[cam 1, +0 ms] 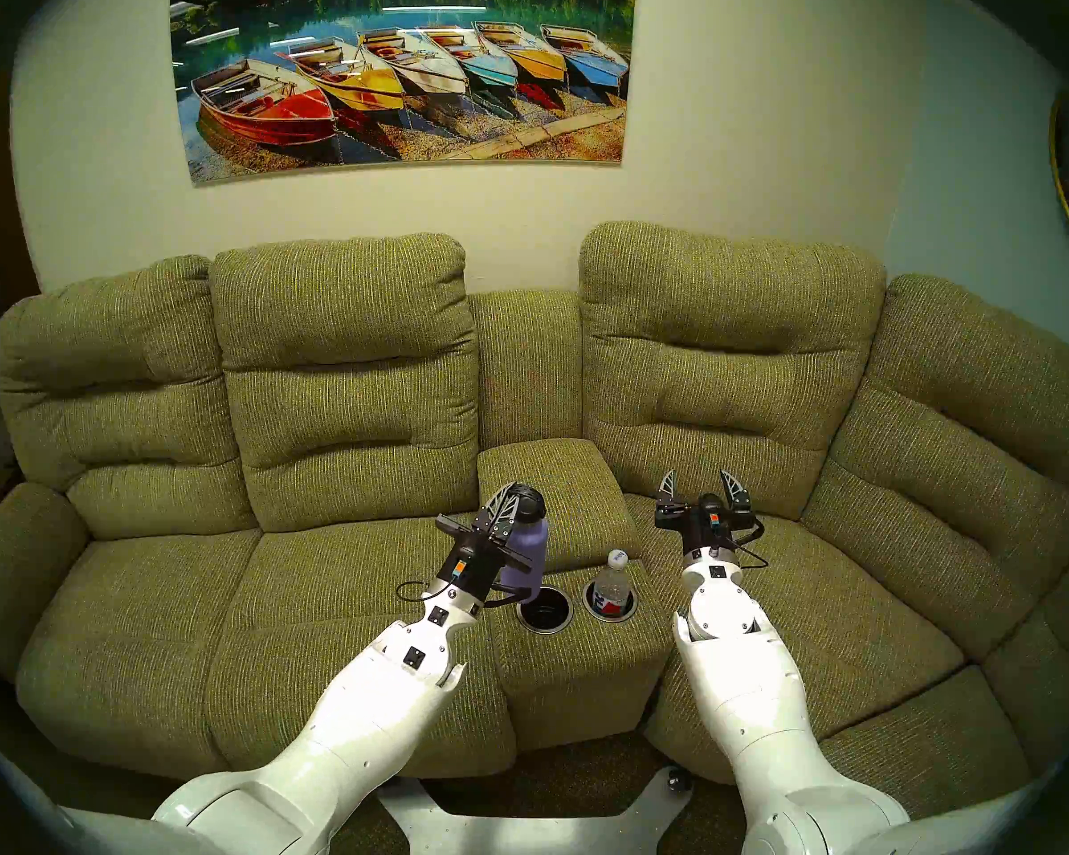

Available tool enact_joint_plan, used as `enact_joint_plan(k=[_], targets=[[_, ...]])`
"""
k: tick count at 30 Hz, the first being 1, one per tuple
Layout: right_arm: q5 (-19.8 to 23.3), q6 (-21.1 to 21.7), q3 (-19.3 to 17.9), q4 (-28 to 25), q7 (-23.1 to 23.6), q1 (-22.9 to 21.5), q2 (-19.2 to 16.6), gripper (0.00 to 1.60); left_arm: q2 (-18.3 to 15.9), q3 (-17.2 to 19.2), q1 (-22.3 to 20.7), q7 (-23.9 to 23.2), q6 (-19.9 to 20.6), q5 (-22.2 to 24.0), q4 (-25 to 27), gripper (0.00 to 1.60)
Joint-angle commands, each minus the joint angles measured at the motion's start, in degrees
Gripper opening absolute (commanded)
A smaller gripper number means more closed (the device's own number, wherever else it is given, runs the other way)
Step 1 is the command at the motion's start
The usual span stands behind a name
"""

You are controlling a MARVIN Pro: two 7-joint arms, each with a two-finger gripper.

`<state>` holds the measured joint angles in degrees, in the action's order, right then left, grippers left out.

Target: Take bottles out of cup holder

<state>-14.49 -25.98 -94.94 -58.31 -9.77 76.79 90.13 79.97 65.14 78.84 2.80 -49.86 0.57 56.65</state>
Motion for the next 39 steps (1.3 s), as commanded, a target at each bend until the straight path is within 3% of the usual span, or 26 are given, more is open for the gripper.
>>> enact_joint_plan(k=[1, 16, 19, 24, 34, 39], targets=[[-0.04, -0.33, 0.07, -0.93, -0.01, -0.91, -0.08, 1.6, -3.73, 2.07, 3.79, 1.05, -0.52, 0.6, 6.74, 0.0], [-0.06, -0.41, 0.1, -1.05, -0.04, -0.9, -0.09, 1.6, -9.71, 5.18, 10.93, 1.74, 3.2, 1.29, 15.67, 0.0], [-0.06, -0.43, 0.11, -1.14, -0.04, -0.87, -0.1, 1.6, -11.81, 5.55, 13.12, 1.19, 7.66, 1.4, 18.95, 0.0], [-0.06, -0.44, 0.12, -1.22, -0.02, -0.84, -0.11, 1.6, -12.97, 6.05, 14.0, 0.75, 11.46, 2.23, 20.58, 0.0], [-0.03, -0.36, 0.13, -1.52, 0.07, -0.69, -0.12, 1.6, -15.9, 7.73, 16.45, -1.32, 24.51, 4.61, 27.53, 0.0], [0.0, -0.29, 0.13, -1.65, 0.13, -0.62, -0.12, 1.6, -16.46, 8.04, 15.7, -2.25, 29.18, 4.39, 27.73, 0.0]])
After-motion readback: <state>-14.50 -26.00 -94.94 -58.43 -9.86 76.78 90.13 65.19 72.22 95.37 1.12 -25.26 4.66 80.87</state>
